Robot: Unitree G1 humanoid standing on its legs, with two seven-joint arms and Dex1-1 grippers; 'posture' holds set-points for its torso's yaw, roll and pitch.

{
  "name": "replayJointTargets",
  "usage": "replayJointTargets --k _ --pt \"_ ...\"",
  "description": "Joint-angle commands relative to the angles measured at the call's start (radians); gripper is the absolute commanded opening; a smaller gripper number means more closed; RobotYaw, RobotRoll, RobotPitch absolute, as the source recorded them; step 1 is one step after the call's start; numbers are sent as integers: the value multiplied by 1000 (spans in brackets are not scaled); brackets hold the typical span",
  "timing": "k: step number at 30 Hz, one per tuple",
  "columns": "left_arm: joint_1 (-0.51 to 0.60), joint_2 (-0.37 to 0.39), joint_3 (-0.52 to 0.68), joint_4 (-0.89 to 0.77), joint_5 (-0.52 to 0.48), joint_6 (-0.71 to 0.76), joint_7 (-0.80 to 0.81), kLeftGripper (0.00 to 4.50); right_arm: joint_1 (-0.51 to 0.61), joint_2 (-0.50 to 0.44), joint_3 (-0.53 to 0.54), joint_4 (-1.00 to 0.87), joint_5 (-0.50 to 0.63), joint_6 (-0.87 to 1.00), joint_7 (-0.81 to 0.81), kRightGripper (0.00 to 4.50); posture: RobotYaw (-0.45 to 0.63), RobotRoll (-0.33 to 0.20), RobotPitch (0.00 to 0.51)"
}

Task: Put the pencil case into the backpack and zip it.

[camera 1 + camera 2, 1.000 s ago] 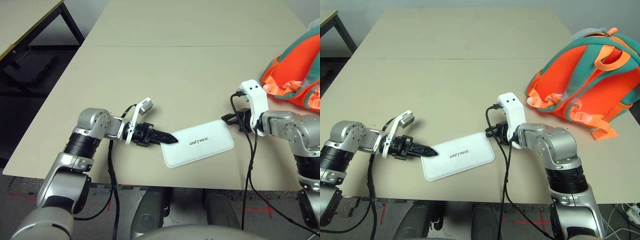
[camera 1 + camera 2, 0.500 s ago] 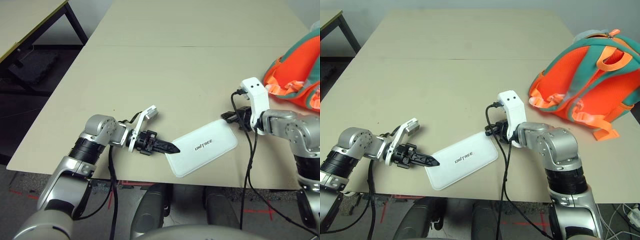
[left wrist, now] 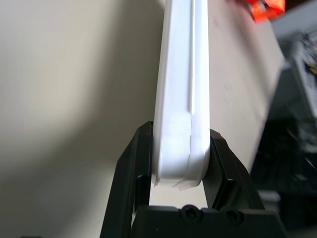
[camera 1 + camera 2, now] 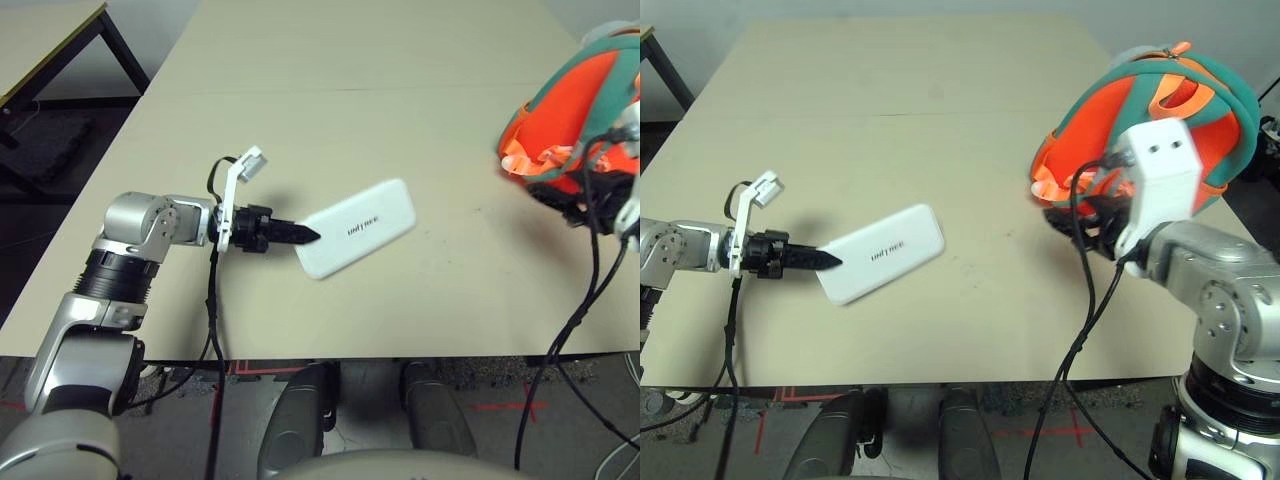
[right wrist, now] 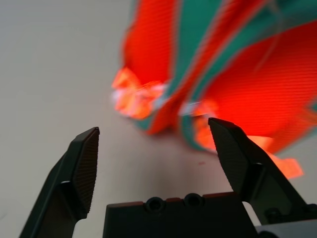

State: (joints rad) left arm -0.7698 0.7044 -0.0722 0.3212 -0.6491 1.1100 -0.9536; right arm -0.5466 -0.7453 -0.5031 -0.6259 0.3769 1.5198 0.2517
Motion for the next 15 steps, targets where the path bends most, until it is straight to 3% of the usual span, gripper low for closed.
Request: replayJointTargets --k 1,7,15 --pt "-29 -35 20 64 60 -29 59 1437 -51 50 -19 -14 -78 -20 -97 4500 -68 0 203" --pt "-76 -69 15 118 101 -49 55 1436 -75 127 6 5 -150 -90 -176 4500 -76 0 200" --pt "-118 -80 22 178 146 -74 47 1436 -15 198 31 80 -228 -278 -239 4500 -61 0 197"
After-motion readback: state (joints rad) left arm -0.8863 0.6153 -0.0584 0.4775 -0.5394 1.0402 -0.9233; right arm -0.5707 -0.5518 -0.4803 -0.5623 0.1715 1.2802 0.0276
